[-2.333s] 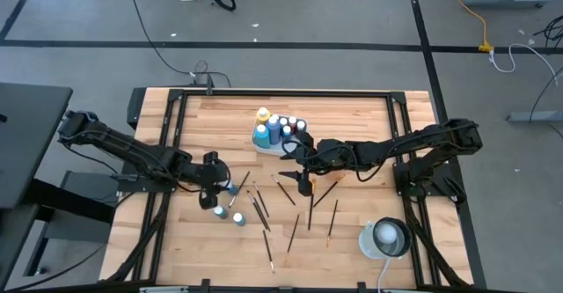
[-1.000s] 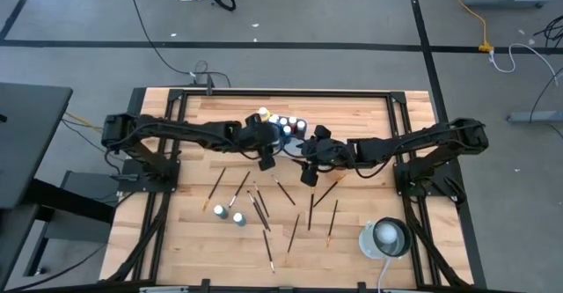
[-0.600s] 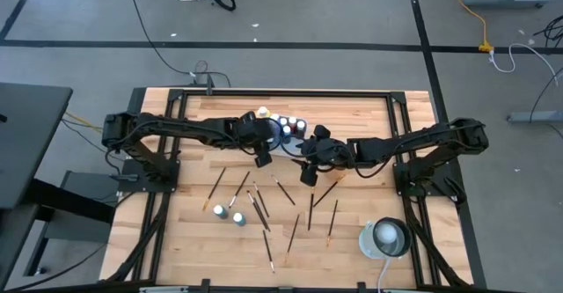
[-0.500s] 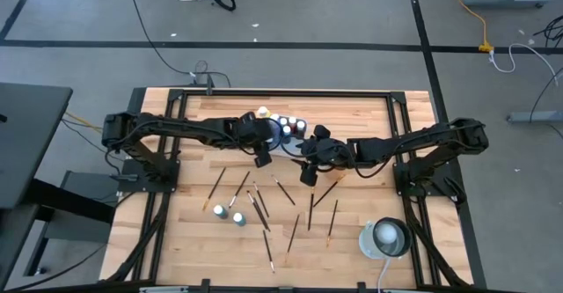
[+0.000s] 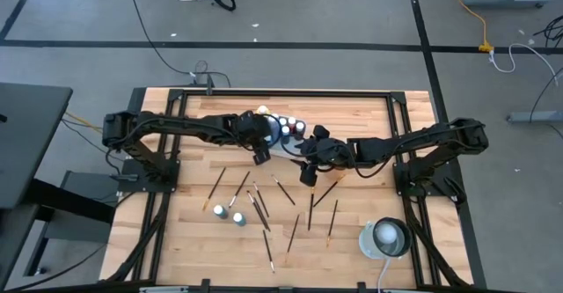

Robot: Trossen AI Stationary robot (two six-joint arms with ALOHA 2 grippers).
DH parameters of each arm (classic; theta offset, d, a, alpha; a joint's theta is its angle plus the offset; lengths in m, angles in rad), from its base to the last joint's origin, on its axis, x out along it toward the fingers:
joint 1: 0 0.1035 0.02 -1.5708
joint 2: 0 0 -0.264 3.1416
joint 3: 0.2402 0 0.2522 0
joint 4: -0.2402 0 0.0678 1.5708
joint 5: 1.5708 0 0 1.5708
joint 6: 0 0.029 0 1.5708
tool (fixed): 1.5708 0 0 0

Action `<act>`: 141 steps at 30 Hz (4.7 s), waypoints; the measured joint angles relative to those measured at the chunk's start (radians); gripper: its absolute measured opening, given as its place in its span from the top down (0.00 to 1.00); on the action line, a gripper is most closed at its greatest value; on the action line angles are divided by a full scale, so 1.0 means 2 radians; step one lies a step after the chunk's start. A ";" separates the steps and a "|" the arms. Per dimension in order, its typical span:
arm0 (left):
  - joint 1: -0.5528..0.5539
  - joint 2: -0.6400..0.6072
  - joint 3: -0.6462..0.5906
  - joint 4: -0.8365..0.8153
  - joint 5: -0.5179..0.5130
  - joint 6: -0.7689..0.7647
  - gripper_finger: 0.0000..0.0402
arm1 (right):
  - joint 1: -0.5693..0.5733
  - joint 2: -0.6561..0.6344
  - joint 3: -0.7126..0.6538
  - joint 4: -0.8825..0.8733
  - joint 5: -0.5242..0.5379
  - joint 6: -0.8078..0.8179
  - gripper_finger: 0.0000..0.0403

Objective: Pick & Place Paint Supplies
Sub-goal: Put the small light blue paint bottle into the bin

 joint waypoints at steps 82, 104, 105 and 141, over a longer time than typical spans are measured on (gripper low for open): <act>-0.258 -0.123 0.000 -0.109 0.157 0.016 0.51 | -0.093 0.185 0.000 0.214 -0.087 -0.017 1.00; -0.357 -0.042 0.000 -0.143 0.062 -0.143 0.37 | -0.093 0.185 0.000 0.225 -0.089 -0.015 0.99; -0.357 -0.042 0.000 -0.145 0.063 -0.143 0.37 | -0.093 0.185 0.000 0.225 -0.089 -0.015 0.99; -0.278 -0.012 0.080 -0.134 -0.018 0.006 0.67 | -0.079 0.033 0.001 0.065 -0.128 0.002 0.97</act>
